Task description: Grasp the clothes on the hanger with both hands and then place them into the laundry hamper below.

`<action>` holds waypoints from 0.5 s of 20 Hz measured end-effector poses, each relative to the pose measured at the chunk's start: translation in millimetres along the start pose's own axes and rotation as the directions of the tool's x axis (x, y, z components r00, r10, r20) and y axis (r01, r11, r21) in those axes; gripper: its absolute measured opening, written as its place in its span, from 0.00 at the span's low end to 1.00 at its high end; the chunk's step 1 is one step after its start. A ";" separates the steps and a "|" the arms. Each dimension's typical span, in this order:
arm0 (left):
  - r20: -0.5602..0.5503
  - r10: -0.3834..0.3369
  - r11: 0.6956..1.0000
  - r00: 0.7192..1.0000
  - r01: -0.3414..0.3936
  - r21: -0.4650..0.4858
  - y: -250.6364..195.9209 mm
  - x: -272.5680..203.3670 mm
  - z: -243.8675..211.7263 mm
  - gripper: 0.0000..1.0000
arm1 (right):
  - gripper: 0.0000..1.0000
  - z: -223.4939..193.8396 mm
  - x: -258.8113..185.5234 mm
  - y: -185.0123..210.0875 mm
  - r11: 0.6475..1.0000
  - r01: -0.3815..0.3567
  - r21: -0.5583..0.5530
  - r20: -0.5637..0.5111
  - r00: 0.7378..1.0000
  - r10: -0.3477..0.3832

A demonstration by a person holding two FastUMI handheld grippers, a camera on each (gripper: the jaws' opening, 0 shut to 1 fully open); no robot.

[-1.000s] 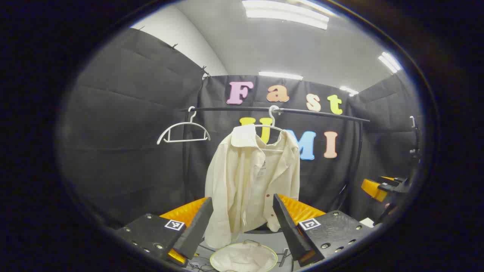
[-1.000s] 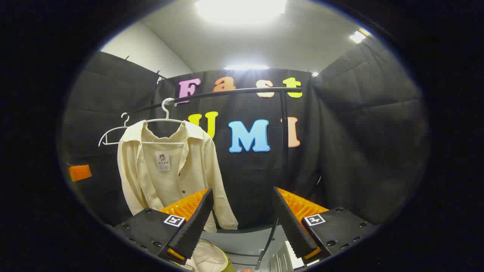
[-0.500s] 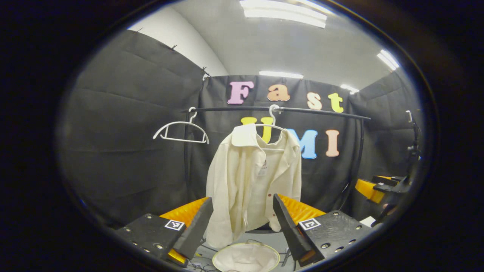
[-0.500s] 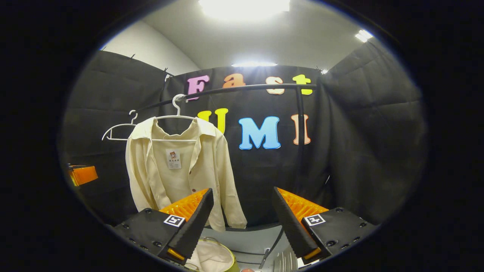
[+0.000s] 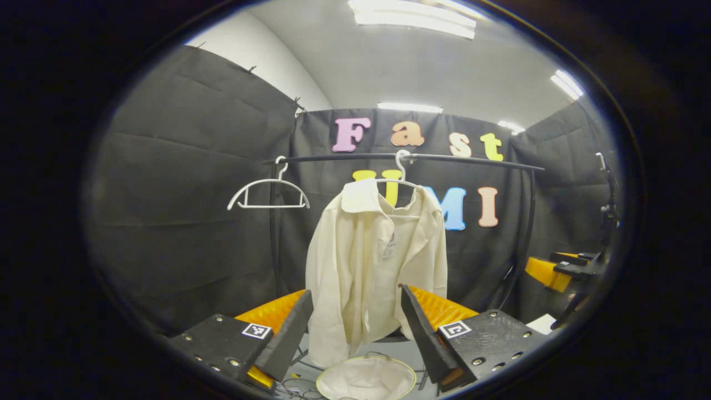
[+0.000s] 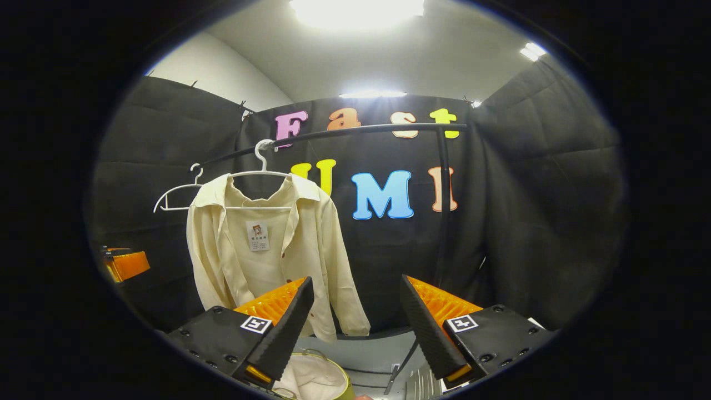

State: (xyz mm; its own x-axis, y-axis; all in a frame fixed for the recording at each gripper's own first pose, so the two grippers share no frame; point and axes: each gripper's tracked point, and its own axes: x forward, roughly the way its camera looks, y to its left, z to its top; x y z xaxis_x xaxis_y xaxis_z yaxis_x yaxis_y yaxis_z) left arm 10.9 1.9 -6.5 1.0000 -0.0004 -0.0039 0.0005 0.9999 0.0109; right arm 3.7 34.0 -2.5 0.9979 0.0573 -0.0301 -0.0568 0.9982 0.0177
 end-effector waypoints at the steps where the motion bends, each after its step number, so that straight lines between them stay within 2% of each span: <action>1: 0.000 -0.005 1.000 1.000 0.005 -0.008 -1.2 4.0 1.1 0.93 | 0.98 0.1 1.2 2.4 1.000 -0.002 0.009 -0.003 1.000 0.002; 2: 0.000 -0.014 1.000 1.000 0.014 -0.015 -4.6 10.2 1.1 0.93 | 0.94 1.1 2.3 3.5 1.000 -0.001 0.010 -0.007 1.000 0.001; 3: -0.001 -0.025 0.999 1.000 0.025 -0.023 -8.1 17.0 2.5 0.93 | 0.98 2.8 2.9 2.7 1.000 0.003 0.009 -0.009 1.000 -0.003; 7: 0.021 -0.046 0.998 0.999 0.047 -0.035 -24.2 45.3 16.2 0.93 | 0.98 7.1 8.8 -9.9 1.000 0.017 -0.002 0.004 1.000 -0.017; 10: 0.024 -0.013 1.000 1.000 0.013 -0.025 -34.5 75.5 25.9 0.93 | 0.98 0.6 24.3 -25.8 0.999 0.032 0.011 -0.007 0.999 -0.032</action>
State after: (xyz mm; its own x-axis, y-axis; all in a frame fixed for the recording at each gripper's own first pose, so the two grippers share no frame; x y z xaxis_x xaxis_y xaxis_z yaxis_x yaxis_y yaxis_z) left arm 86.4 -32.8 18.8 0.9997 -0.0135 0.0199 0.0138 0.9998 -0.0146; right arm 29.5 9.6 -3.1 0.9990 0.0258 -0.0371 -0.0247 0.9993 0.0277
